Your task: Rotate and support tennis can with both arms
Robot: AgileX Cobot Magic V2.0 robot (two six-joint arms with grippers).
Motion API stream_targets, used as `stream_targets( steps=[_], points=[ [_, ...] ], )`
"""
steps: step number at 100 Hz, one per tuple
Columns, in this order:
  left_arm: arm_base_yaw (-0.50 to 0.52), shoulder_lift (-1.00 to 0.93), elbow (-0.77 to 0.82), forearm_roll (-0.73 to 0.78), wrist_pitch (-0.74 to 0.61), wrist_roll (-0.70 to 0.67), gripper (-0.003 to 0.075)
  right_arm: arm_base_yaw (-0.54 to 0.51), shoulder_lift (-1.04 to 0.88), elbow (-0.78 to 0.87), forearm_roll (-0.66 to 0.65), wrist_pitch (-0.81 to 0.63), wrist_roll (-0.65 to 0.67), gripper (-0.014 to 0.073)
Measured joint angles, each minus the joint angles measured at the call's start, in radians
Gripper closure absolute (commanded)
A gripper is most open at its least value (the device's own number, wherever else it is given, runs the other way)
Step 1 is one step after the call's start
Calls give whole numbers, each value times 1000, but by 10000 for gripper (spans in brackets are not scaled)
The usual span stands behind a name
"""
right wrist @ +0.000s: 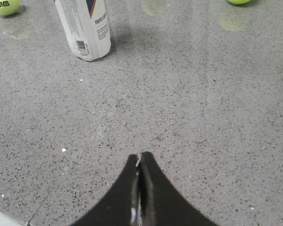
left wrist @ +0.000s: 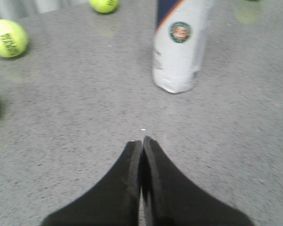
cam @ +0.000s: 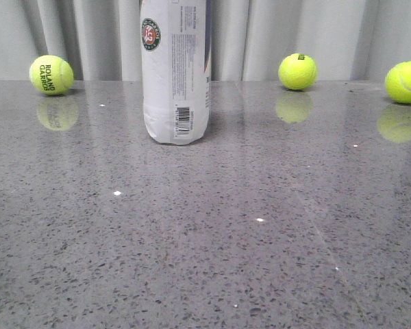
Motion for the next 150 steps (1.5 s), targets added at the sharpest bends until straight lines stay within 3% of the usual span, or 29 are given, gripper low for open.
stream_targets(
  steps=[41,79,112,150],
  points=[
    [216,-153,241,0,-326,-1,740,0,0,0,0,0,0,603],
    [336,-351,483,0,-472,-2,740,0,0,0,0,0,0,603],
    [363,-538,703,-2,-599,-2,740,0,0,0,0,0,0,603],
    [363,-604,704,-2,-612,-2,740,0,0,0,0,0,0,603]
  ],
)
